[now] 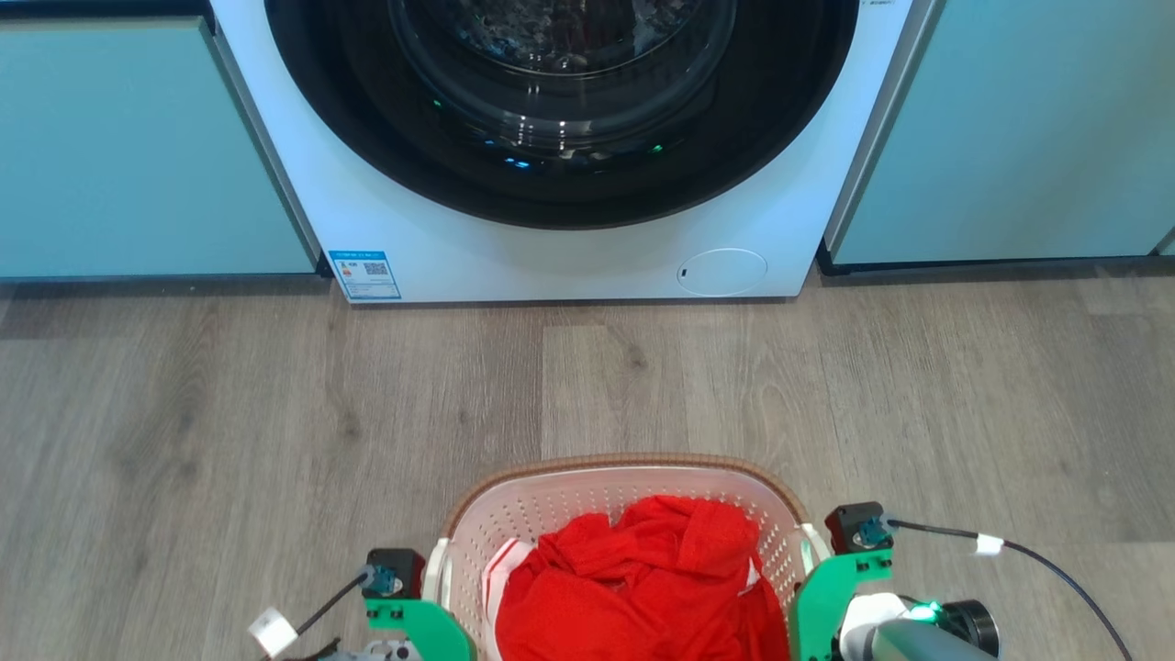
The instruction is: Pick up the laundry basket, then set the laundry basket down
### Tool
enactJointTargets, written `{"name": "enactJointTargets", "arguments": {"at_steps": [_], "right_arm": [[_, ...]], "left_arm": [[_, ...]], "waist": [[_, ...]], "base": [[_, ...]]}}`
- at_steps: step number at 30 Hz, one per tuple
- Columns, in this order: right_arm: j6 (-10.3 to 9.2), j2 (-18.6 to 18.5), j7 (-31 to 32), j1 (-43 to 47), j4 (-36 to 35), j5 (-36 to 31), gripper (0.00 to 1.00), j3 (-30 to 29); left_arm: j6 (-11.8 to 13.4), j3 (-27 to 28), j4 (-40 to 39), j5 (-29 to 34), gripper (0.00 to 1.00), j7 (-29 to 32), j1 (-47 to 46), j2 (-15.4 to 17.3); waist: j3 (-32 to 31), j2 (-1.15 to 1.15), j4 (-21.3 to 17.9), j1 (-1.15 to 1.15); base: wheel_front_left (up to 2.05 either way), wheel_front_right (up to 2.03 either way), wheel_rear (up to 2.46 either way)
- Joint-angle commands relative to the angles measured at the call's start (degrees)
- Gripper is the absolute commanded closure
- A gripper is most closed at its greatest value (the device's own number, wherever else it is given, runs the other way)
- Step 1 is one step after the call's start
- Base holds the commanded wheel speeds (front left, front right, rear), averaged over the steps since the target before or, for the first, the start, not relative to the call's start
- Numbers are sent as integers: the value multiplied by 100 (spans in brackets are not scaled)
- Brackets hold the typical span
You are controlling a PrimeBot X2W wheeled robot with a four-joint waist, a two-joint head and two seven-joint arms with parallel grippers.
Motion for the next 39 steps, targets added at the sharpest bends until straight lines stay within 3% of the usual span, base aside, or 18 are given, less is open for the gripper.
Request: {"name": "enactJointTargets", "arguments": {"at_steps": [1,18,39], "right_arm": [[14,-38,-127,-33,-45,11,100,100],[14,-38,-320,-632,63,40,100,273],[14,-38,-702,-2597,284,-480,100,-81]], "left_arm": [[60,91,30,-43,100,-76,-190,189],[132,1,49,-166,100,-170,-778,189],[276,-75,50,-33,100,-435,-2741,189]], "waist": [[14,0,-3,0],[850,0,-20,0],[3407,0,71,0]], "base": [[0,0,0],[0,0,0],[0,0,0]]}}
